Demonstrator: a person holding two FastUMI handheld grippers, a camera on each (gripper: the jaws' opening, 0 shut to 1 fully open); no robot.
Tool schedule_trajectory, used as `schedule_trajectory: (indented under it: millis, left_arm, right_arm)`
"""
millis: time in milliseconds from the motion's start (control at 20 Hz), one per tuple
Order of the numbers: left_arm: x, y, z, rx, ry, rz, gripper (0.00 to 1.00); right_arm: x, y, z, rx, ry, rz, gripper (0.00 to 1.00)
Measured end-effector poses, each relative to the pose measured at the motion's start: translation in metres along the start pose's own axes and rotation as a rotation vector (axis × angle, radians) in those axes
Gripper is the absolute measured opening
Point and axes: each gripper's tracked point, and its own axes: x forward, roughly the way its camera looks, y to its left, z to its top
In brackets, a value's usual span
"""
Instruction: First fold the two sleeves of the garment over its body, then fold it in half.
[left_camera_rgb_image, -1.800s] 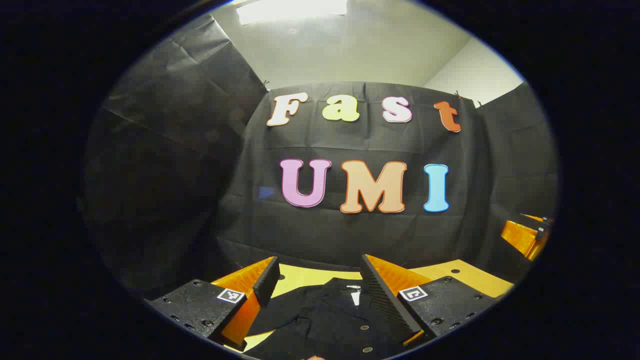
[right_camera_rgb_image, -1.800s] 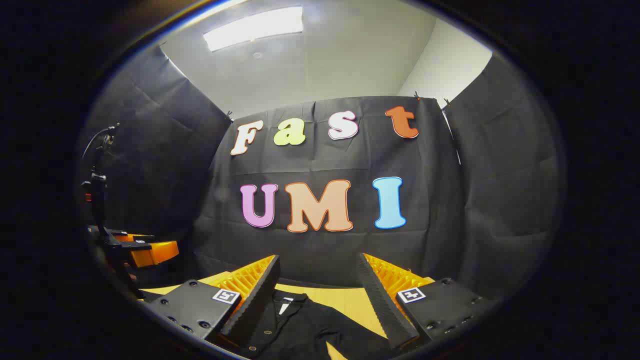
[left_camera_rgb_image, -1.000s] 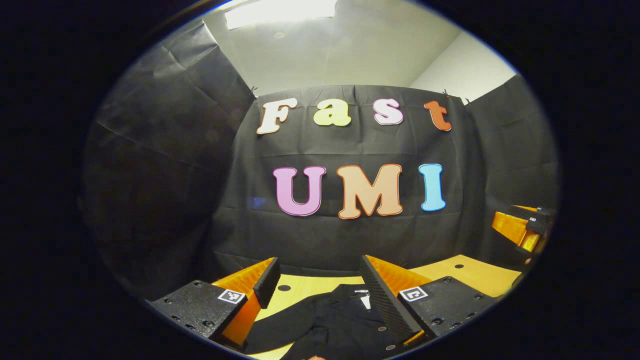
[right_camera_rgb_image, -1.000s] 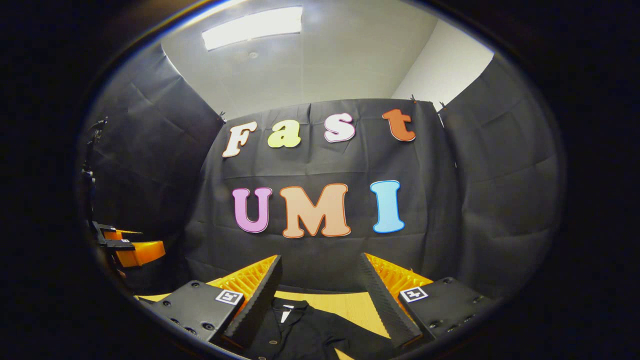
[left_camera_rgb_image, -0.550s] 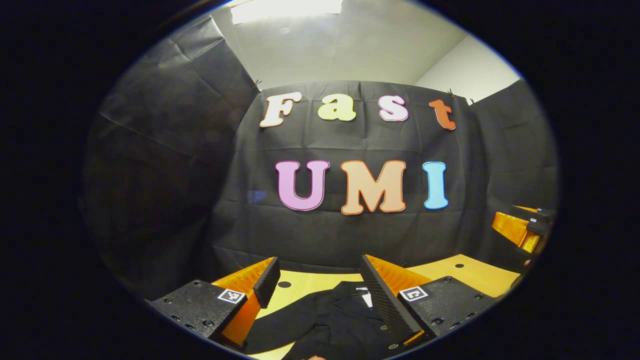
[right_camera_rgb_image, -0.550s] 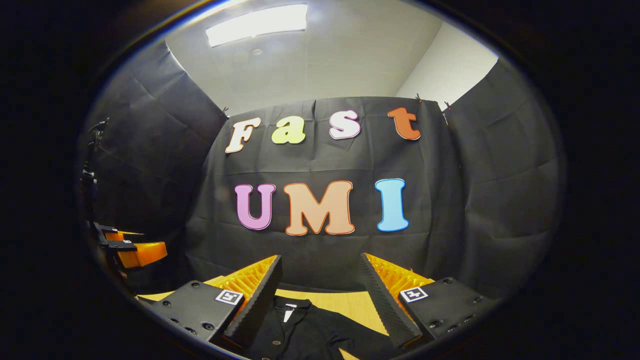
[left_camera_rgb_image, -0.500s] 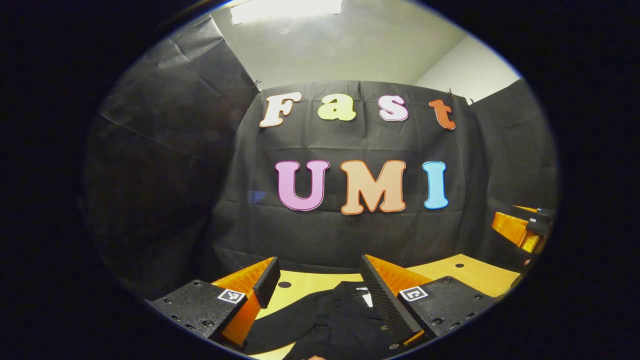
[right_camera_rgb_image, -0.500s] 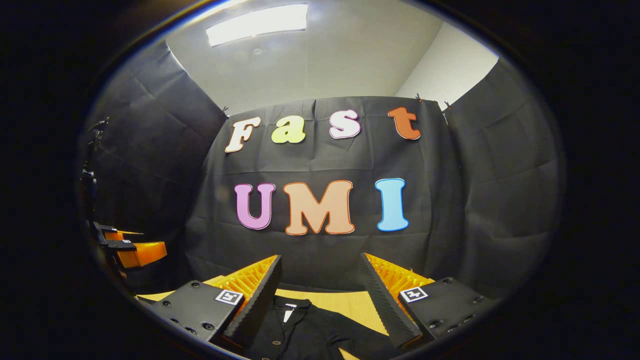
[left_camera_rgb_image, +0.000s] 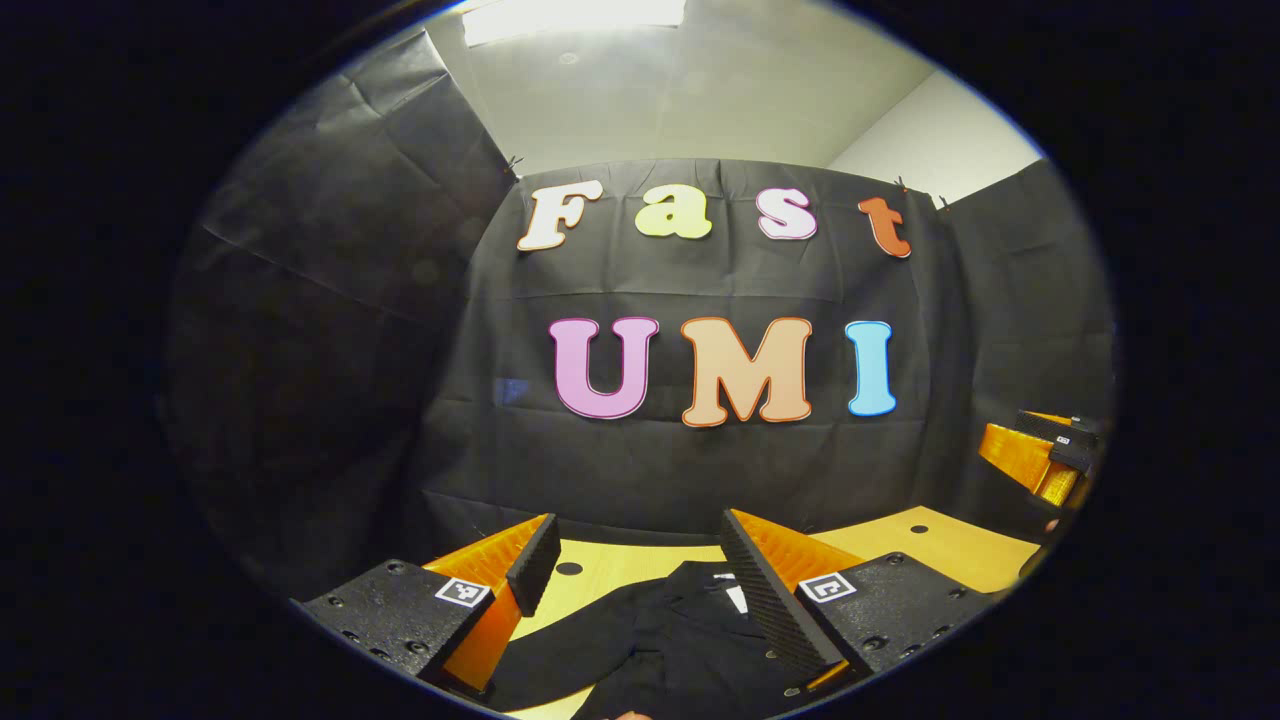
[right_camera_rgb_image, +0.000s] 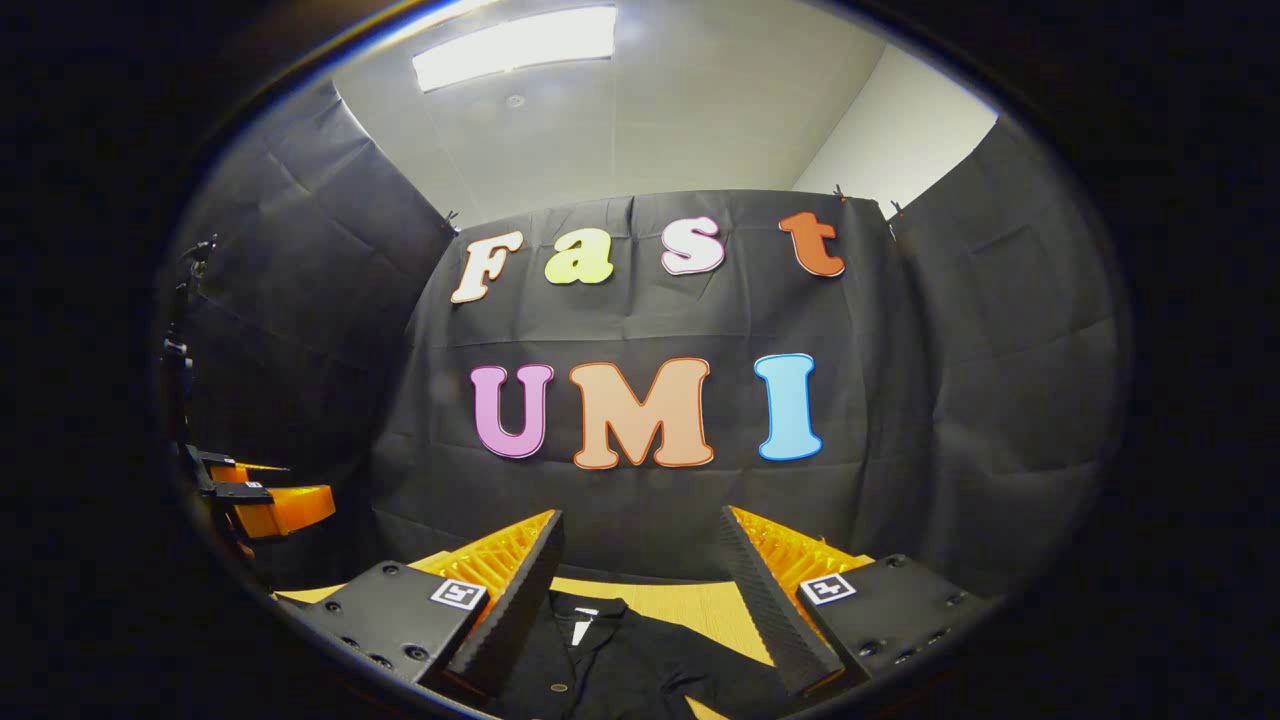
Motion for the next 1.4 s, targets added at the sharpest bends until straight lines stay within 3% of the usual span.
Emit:
schedule_trajectory:
  millis: [550,850,1250,1400]
  left_arm:
    - [-0.002,0.001,0.0,-0.008,-0.005,0.001,0.99]
    - [-0.002,-0.001,-0.003,-0.008,0.006,0.008,0.96]
    - [-0.002,-0.012,-0.005,-0.011,0.013,0.0,0.99]
    - [-0.003,-0.017,-0.006,-0.011,0.016,-0.003,0.99]
  right_arm:
    - [0.002,0.009,0.0,0.036,0.004,0.031,0.95]
    - [0.002,0.003,-0.006,-0.001,0.015,0.035,0.95]
    - [0.009,-0.038,-0.015,-0.059,0.049,-0.002,0.99]
    - [0.011,-0.063,-0.021,-0.074,0.072,-0.031,0.96]
